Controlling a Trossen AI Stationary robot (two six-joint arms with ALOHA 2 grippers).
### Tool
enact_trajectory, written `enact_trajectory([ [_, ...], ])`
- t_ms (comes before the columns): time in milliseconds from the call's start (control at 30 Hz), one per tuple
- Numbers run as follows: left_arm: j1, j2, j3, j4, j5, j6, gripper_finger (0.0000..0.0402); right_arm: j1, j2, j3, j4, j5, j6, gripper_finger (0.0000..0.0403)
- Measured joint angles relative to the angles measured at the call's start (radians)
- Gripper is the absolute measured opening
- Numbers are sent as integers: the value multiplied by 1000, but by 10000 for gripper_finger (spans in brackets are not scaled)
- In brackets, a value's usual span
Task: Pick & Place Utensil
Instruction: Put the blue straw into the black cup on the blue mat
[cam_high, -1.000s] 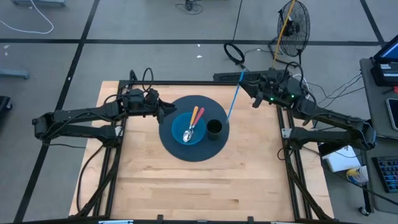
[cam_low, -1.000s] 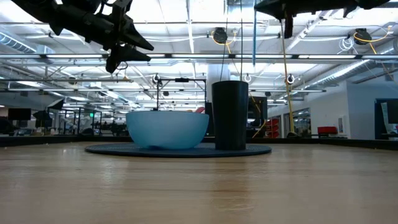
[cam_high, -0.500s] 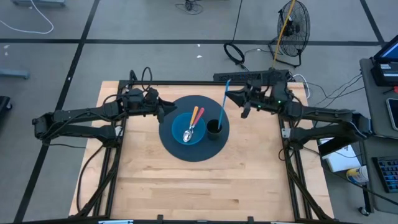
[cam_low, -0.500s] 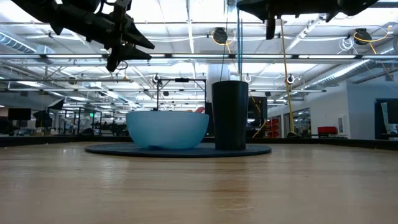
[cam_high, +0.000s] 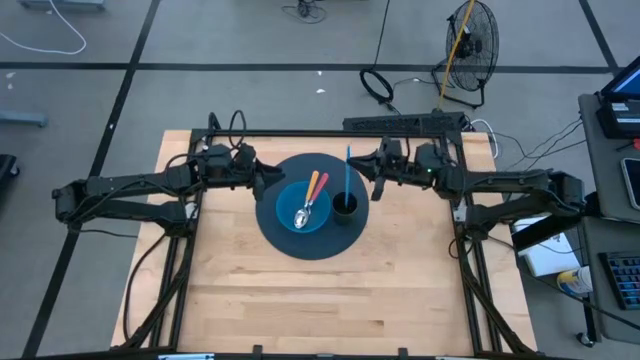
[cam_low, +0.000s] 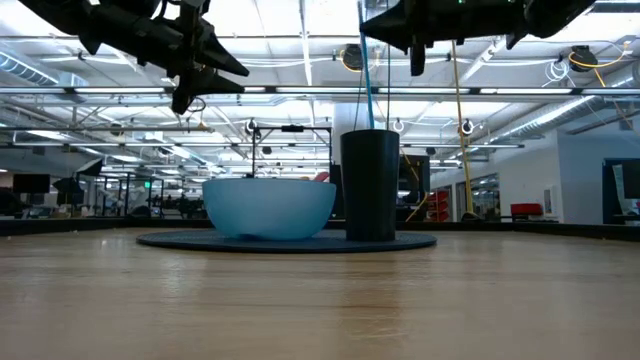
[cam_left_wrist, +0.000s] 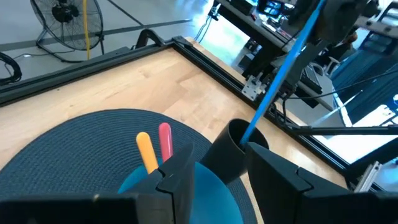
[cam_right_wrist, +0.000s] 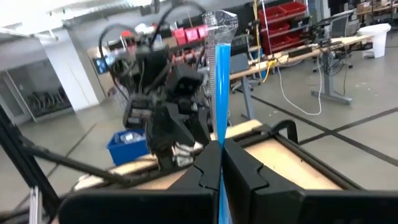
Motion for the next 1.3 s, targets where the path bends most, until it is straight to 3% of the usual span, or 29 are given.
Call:
enact_trajectory([
  [433, -7, 0, 0, -2, 0, 0, 147, 30, 80, -20, 26, 19, -45, 0],
  [633, -7, 0, 0, -2, 0, 11, 147, 57, 84, -119, 176, 100, -31, 0],
  [867, -7, 0, 0, -2, -7, 22, 147, 61, 84, -224, 299, 105, 45, 1],
  [1300, -7, 0, 0, -2, -25, 18, 147, 61, 84, -246, 281, 108, 45, 3],
])
